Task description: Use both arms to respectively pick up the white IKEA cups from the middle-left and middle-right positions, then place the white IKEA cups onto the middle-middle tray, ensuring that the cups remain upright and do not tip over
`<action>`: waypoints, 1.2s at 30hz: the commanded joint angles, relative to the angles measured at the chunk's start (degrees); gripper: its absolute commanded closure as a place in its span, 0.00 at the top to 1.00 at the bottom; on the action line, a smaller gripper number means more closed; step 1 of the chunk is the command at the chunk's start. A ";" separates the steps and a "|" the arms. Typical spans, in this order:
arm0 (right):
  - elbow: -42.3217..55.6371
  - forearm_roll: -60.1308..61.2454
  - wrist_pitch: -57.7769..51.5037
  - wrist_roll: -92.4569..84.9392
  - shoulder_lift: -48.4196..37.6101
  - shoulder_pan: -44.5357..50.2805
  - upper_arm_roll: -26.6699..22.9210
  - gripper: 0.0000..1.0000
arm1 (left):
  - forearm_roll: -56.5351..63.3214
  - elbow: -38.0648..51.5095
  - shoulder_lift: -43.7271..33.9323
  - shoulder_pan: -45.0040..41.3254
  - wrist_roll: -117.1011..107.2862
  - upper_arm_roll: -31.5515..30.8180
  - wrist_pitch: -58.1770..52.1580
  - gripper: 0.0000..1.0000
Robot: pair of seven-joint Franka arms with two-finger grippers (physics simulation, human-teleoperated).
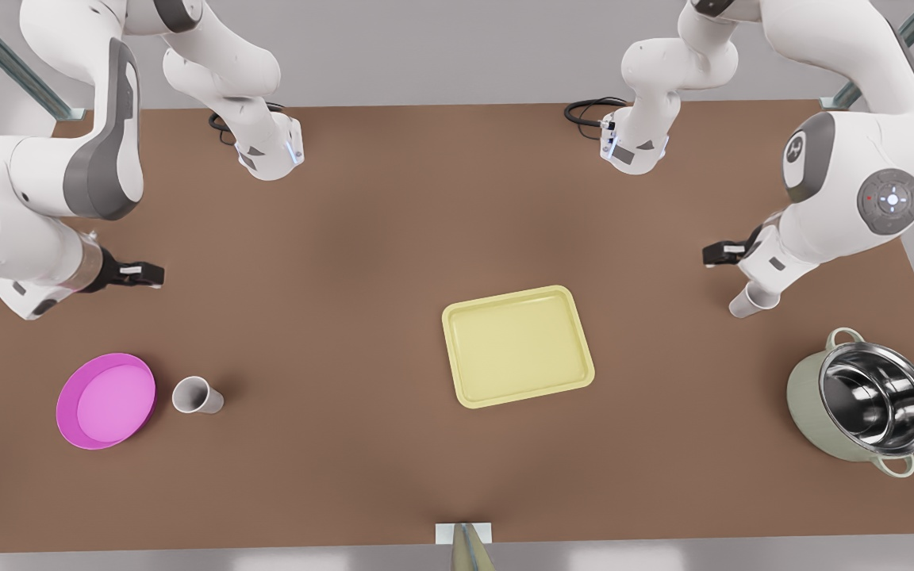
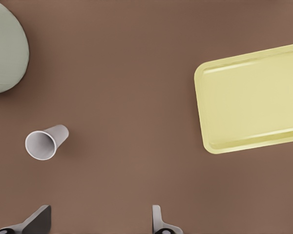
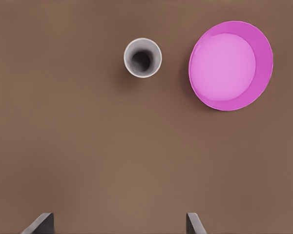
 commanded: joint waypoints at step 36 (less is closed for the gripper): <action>-0.50 6.10 34.39 -1.55 32.48 -7.50 -0.79 1.00 | -7.59 -38.30 11.71 17.67 22.17 14.25 55.07 0.59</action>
